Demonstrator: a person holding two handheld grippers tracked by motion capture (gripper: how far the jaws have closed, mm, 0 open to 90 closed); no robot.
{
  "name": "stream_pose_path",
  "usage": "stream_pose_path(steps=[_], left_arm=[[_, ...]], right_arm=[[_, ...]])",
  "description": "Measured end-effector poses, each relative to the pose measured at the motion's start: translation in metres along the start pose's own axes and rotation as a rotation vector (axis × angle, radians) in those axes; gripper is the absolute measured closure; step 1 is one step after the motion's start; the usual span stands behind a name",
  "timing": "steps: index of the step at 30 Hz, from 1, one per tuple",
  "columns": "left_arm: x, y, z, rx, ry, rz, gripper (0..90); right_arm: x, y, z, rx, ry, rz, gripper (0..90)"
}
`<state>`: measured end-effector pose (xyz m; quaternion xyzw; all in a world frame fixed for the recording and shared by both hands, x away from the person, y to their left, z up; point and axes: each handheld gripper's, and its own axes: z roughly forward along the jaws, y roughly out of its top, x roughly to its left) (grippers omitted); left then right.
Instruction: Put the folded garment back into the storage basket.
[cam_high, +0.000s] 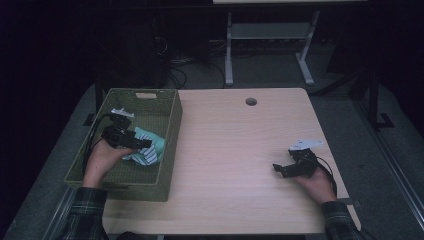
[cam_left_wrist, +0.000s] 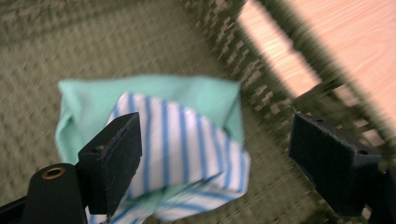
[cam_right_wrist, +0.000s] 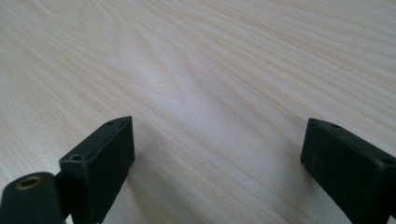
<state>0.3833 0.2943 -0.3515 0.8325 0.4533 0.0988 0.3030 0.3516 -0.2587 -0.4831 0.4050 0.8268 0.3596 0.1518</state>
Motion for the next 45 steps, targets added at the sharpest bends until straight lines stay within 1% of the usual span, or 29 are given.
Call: stream_pose_path(steps=[1,3,7,10,14,16,19,27,33,34,35,39,43,45], left_arm=[[-0.002,0.002,-0.001,-0.005,-0.005,0.006,17.0],[-0.011,0.008,-0.002,-0.033,-0.016,0.012,17.0],[-0.023,0.016,-0.001,-0.054,-0.041,0.035,17.0],[-0.032,0.022,0.000,-0.081,-0.061,0.046,17.0],[-0.046,0.030,0.002,-0.088,-0.079,0.072,17.0],[-0.054,0.034,0.004,-0.099,-0.089,0.083,17.0],[-0.065,0.039,0.008,-0.100,-0.099,0.103,17.1],[-0.093,0.051,0.026,-0.095,-0.134,0.148,17.0],[-0.118,0.057,0.045,-0.077,-0.161,0.189,17.0],[-0.123,0.058,0.049,-0.073,-0.165,0.204,17.0],[-0.126,0.058,0.052,-0.073,-0.171,0.201,17.0],[-0.142,0.059,0.065,-0.078,-0.199,0.223,17.0],[-0.153,0.059,0.076,-0.089,-0.195,0.244,17.0],[-0.159,0.057,0.082,-0.095,-0.191,0.246,17.0]], right_arm=[[0.000,0.000,0.000,0.001,0.000,0.001,9.3],[0.000,0.000,0.000,0.001,0.000,-0.001,9.3],[0.000,0.000,0.000,0.000,0.000,0.000,9.3],[0.000,0.000,0.000,0.001,0.000,0.001,9.3],[0.000,0.000,0.000,0.001,0.000,0.001,9.3],[0.000,0.000,0.000,0.001,0.000,0.001,9.3],[0.000,0.000,0.000,-0.001,-0.002,-0.004,9.3],[0.000,0.000,0.000,-0.001,-0.004,-0.002,9.3],[0.000,0.000,0.000,-0.001,-0.004,-0.003,9.3],[0.000,0.000,0.000,-0.002,-0.004,-0.003,9.3],[0.000,0.000,0.000,-0.001,-0.004,-0.001,9.3],[0.000,0.000,0.000,-0.001,-0.004,-0.002,9.3],[0.000,0.000,0.000,-0.001,-0.004,-0.001,9.3],[0.000,0.000,0.000,-0.001,-0.004,-0.002,9.3]])
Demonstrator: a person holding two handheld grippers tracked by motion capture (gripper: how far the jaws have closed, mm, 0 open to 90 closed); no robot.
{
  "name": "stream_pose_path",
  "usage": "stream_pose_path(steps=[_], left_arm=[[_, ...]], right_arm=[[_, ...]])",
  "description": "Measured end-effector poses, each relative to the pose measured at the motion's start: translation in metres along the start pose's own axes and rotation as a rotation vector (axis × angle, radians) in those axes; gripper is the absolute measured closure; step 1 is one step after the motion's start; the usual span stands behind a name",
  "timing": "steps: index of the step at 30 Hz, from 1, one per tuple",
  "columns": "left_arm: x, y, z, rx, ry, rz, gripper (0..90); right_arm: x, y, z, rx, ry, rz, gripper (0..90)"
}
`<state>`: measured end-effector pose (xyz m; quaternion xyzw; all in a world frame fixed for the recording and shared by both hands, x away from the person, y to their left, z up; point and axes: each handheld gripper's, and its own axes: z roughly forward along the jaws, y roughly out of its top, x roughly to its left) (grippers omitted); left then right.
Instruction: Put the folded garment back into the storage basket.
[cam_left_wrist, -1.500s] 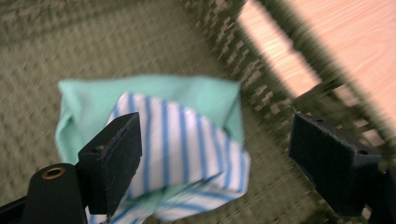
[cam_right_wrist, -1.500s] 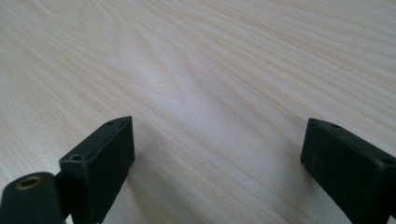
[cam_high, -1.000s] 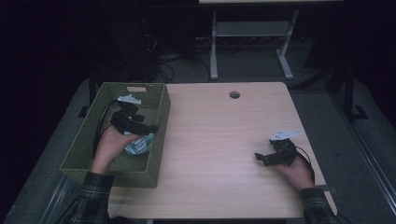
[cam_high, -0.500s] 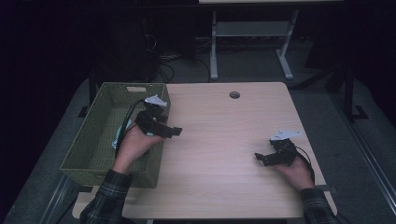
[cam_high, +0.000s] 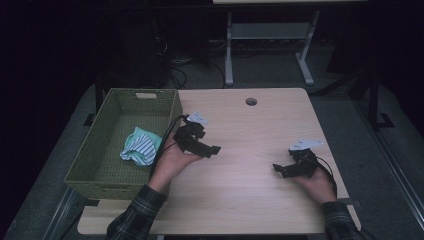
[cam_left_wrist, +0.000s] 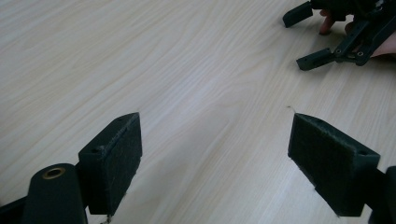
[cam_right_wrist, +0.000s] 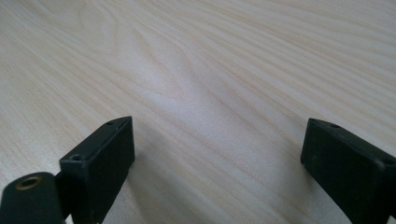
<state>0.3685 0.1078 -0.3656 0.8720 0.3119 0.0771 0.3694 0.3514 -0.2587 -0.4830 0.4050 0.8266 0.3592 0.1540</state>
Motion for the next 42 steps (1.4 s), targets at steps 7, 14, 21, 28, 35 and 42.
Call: stream_pose_path(steps=[7,14,21,28,35,42], left_arm=[[-0.013,-0.009,0.027,-0.004,0.010,0.010,17.0],[-0.019,-0.022,0.052,0.045,0.021,0.034,17.0],[-0.024,-0.035,0.072,0.068,0.029,0.037,17.0],[-0.024,-0.050,0.088,0.078,0.069,0.043,17.0],[-0.027,-0.056,0.094,0.076,0.082,0.059,16.1],[-0.027,-0.062,0.094,0.036,0.073,0.064,13.3]], right_arm=[[0.000,0.000,0.000,0.000,0.000,-0.001,9.3],[0.000,0.000,0.000,-0.001,0.001,-0.003,9.3],[0.000,0.000,0.000,0.000,0.001,-0.002,9.3],[0.000,0.000,0.000,0.000,0.001,-0.002,9.3],[0.000,0.000,0.000,-0.001,0.001,-0.004,9.3],[0.000,0.000,0.000,0.000,0.001,-0.002,9.3]])
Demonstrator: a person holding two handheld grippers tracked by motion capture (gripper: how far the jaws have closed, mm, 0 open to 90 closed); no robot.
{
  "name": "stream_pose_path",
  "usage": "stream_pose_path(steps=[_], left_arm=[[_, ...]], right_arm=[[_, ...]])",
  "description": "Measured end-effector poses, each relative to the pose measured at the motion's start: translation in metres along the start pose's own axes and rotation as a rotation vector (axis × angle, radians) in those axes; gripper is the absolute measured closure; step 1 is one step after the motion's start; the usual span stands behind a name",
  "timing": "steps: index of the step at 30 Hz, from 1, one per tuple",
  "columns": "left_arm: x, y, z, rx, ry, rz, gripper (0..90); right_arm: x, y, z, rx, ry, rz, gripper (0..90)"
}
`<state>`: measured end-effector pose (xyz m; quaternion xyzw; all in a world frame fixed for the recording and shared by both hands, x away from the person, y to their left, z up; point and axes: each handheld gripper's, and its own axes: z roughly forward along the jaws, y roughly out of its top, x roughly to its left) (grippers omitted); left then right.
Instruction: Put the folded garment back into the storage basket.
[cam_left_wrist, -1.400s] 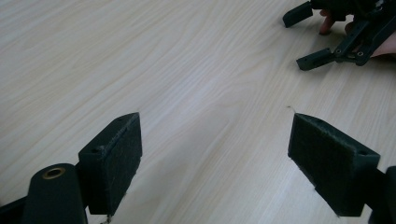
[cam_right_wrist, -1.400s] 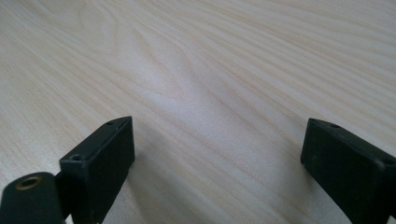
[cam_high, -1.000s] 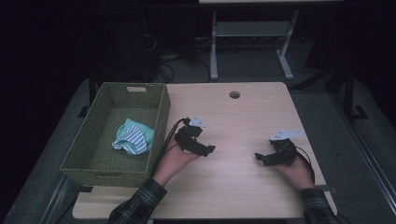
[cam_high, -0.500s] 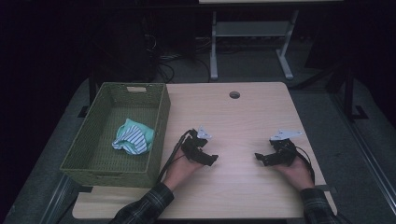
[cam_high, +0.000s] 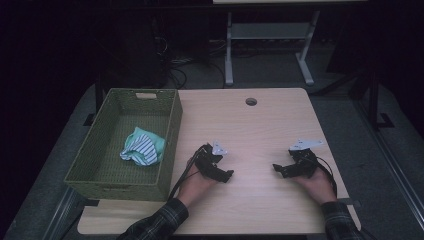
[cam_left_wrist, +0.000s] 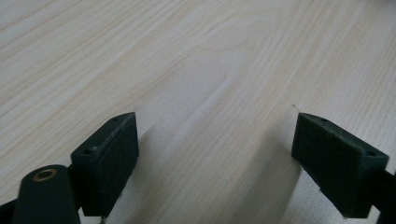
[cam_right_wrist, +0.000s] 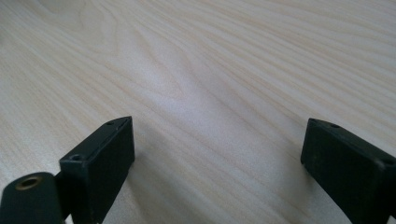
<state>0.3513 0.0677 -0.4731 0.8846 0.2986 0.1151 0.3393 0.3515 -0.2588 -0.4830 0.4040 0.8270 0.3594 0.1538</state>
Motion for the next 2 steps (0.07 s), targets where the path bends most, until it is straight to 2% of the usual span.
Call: stream_pose_path(steps=[2], left_arm=[[0.0002,-0.0023,0.0001,-0.019,-0.001,0.003,13.1]], right_arm=[[0.0001,0.0000,0.0000,0.000,0.000,0.001,9.3]])
